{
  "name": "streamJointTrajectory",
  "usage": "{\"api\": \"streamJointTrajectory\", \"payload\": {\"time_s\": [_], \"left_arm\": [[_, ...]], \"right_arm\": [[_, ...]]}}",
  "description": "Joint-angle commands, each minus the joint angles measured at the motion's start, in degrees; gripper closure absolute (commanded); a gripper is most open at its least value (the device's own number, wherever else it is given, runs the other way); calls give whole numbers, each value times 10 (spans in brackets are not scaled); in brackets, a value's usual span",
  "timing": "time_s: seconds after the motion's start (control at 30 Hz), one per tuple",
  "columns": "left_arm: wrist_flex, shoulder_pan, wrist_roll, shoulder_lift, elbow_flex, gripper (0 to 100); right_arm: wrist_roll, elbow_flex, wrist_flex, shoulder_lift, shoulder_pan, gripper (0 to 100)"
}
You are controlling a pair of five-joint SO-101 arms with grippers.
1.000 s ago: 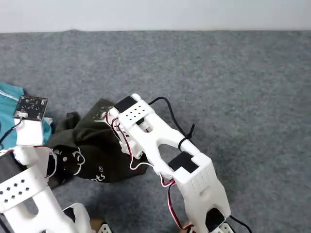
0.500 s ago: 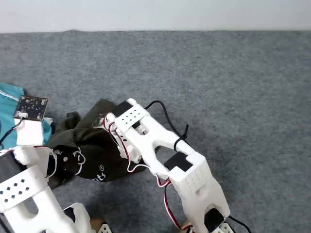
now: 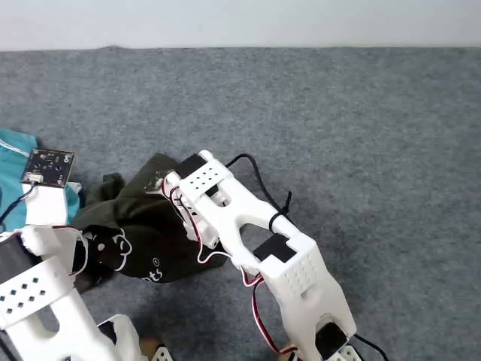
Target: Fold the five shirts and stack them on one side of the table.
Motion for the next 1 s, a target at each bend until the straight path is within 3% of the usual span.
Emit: {"api": "streamJointTrajectory", "payload": {"time_s": [0.0, 0.2, 0.63, 0.97], "left_arm": [[-2, -1, -6, -11, -3, 995], [-1, -1, -6, -11, -26, 995], [-69, 0, -6, -11, -83, 995], [-70, -1, -6, -11, -85, 995]], "right_arm": [[4, -55, 36, -5, 3, 989], [5, -182, 105, -31, 57, 988], [88, -191, 102, -345, 203, 988], [109, -191, 102, -430, 338, 988]]}}
